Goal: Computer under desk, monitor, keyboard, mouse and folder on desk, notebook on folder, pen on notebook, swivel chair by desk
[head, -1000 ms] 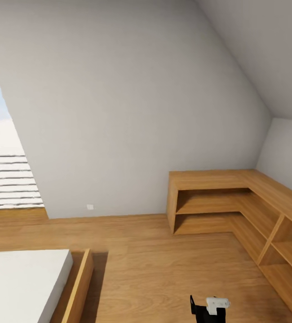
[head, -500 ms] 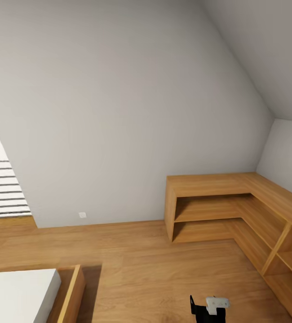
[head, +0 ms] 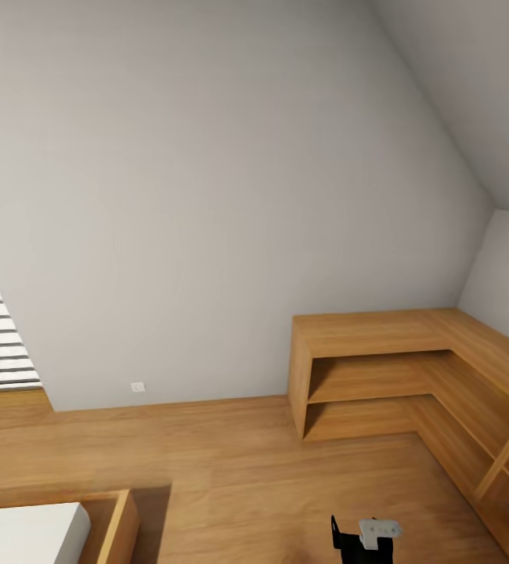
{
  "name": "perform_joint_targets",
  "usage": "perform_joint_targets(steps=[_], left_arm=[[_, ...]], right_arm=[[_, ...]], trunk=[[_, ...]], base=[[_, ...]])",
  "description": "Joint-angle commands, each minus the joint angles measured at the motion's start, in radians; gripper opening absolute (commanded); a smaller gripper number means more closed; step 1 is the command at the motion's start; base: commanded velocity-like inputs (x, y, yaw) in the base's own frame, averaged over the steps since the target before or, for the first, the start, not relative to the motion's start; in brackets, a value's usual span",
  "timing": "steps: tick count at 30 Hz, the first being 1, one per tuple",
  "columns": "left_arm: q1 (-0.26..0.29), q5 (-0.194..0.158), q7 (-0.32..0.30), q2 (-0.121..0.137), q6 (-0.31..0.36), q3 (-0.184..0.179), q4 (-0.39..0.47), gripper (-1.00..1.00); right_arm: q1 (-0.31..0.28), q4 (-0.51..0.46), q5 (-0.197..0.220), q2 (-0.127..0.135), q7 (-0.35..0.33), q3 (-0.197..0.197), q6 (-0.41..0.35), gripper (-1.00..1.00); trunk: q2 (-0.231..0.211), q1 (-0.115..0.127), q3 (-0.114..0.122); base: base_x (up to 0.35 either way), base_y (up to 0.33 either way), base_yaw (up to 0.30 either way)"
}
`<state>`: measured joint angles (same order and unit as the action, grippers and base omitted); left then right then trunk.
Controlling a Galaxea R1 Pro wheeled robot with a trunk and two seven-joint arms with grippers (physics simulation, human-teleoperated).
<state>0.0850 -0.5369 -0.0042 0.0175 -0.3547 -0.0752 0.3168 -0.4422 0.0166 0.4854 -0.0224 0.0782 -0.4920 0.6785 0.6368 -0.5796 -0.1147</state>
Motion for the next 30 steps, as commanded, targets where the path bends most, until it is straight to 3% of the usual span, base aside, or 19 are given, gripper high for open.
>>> perform_joint_targets(steps=[1,19,30], left_arm=[[0.001,-0.010,0.000,0.001,-0.004,-0.008,-0.001,1.00],[0.001,-0.010,0.000,0.001,-0.004,-0.008,-0.001,1.00],[0.001,-0.011,0.000,0.001,-0.004,-0.008,-0.001,1.00]], right_arm=[[-0.001,0.002,0.001,-0.001,0.008,-0.009,0.003,1.00],[-0.001,0.003,0.001,-0.001,0.006,-0.008,0.003,1.00],[-0.001,0.003,0.001,0.005,0.006,-0.008,0.003,1.00]], trunk=[[0.001,-0.001,-0.002],[0.001,-0.001,0.006],[0.001,-0.001,0.014]], base=[[0.291,0.000,0.000],[0.266,0.000,-0.067],[0.066,0.000,-0.156]])
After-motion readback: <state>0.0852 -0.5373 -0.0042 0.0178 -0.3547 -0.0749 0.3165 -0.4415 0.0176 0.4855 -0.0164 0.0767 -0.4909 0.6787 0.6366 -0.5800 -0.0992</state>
